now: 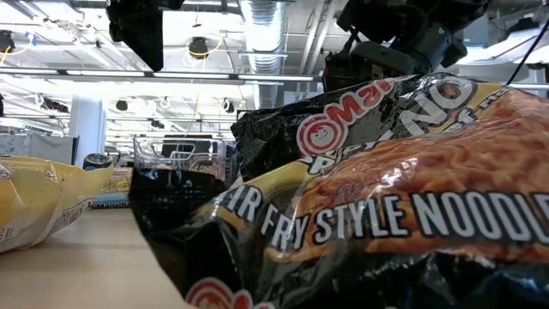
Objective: Sort Maruchan noodles
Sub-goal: Put the yellow noodle pack into the center transparent bin
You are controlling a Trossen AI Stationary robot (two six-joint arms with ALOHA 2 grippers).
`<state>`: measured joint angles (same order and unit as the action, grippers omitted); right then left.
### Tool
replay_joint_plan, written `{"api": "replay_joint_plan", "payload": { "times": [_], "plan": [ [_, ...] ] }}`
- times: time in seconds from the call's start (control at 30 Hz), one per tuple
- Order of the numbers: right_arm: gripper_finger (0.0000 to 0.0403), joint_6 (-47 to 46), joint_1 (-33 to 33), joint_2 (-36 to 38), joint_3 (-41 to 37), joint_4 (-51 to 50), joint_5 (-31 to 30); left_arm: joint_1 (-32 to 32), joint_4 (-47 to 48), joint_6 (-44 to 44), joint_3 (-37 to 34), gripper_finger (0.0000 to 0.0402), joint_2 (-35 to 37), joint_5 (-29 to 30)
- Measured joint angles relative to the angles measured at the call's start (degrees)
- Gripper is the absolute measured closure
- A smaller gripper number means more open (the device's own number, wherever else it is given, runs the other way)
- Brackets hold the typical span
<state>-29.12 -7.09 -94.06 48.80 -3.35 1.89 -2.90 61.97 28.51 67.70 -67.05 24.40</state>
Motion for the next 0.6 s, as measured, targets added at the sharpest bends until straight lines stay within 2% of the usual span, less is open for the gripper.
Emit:
{"api": "replay_joint_plan", "payload": {
  "times": [0.17,0.33,0.6],
  "plan": [
    [0.0392,0.0,0.0,0.0,0.0,0.1,0.9,0.0,0.0,-0.4,0.0,0.034,0.0,0.0],
    [0.0397,0.2,0.0,0.0,1.2,-1.1,1.3,0.0,0.2,-0.4,0.0,0.034,0.0,0.0],
    [0.0399,2.6,0.0,0.0,7.9,-7.7,1.3,0.0,0.4,-0.4,0.0,0.034,0.0,0.0]
  ]
}}
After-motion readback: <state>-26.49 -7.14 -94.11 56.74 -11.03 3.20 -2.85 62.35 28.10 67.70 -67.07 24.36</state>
